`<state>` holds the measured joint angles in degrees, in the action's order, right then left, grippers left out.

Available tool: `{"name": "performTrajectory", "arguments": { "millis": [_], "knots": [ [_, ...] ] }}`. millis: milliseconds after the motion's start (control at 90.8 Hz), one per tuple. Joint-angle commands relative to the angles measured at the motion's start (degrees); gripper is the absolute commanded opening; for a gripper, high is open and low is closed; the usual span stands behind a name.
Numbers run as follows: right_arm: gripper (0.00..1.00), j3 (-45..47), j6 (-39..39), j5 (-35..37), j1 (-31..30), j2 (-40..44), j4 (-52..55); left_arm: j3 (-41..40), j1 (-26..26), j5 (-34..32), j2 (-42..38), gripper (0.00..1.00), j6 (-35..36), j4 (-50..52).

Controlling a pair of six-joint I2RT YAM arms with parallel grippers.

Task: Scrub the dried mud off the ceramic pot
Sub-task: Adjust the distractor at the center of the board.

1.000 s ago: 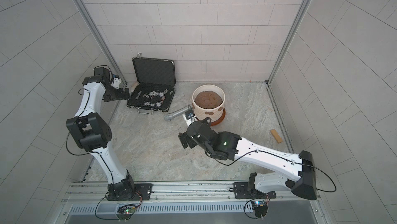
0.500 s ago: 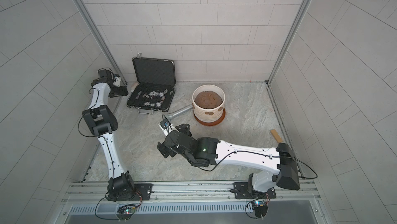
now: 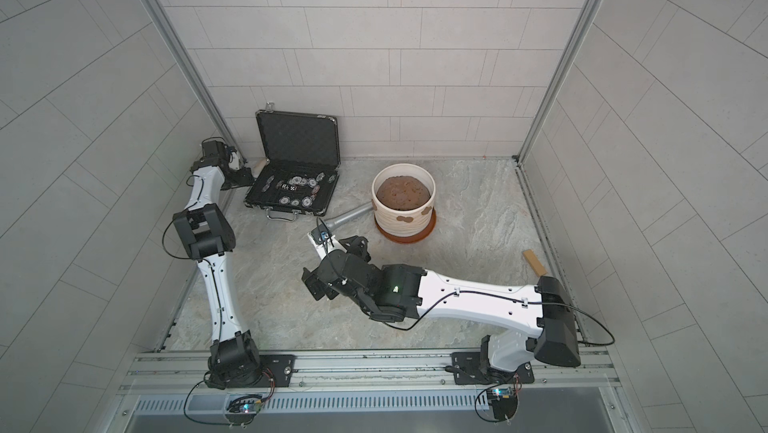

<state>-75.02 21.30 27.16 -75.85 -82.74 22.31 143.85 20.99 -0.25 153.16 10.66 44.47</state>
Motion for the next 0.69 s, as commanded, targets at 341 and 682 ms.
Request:
{"name": "performTrajectory", "arguments": {
  "millis": [341, 682],
  "knots": [
    [1.0, -1.65, 1.72, 1.23, -0.25, 0.25, -0.25, -13.31, -1.34, 11.52, -8.75, 0.45, -3.33, 3.66],
    [1.0, -0.01, 2.34, 1.67, -0.26, 2.02, -1.18, -15.18, -3.0, -0.84, -9.28, 0.56, -1.64, 1.36]
  ]
}}
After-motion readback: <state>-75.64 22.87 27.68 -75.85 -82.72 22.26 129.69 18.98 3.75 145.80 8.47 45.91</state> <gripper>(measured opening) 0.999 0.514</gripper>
